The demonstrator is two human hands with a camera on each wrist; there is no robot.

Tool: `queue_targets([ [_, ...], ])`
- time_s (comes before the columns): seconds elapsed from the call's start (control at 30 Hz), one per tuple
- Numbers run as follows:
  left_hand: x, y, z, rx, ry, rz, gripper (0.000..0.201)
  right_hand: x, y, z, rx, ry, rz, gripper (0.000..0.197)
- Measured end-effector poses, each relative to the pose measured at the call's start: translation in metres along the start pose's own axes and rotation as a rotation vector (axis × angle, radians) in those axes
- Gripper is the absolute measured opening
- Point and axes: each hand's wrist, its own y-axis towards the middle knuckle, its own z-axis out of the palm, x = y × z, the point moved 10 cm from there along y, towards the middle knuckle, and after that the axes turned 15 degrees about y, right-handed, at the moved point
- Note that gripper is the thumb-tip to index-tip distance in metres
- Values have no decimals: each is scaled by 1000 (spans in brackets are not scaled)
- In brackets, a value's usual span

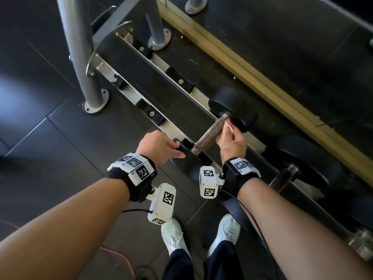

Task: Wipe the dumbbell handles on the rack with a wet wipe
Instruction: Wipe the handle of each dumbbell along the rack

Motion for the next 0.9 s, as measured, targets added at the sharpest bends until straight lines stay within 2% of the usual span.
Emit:
queue_targets([
  [0.17, -2, 1, 1, -8, 27, 28, 20, -2, -6, 9, 12, 96, 34, 30],
  [0.27, -2, -1, 0, -6, 17, 33, 21, -7, -17, 9, 65, 23, 65, 30],
  [0.43, -4, -4, -1, 0, 17, 36, 21, -22, -44, 7, 232, -164, 119, 29],
  [0.53, -5, -6, -1, -7, 13, 31, 23, 1, -27, -6, 120, -127, 22, 32],
  [0.6, -6, -6, -1, -12, 18, 41, 25, 19, -10, -16, -21, -130, -61, 26],
  [0.67, -5, -6, -2, -13, 8, 33, 24, 24, -3, -15, -88, -111, -63, 18],
  [0.8, -4, -6, -1, -9, 4, 28, 22, 7, -14, 6, 20, -159, -57, 29],
  [0.9, -7, -7, -1, -13, 52, 64, 24, -15, -26, 9, 66, -126, 31, 29],
])
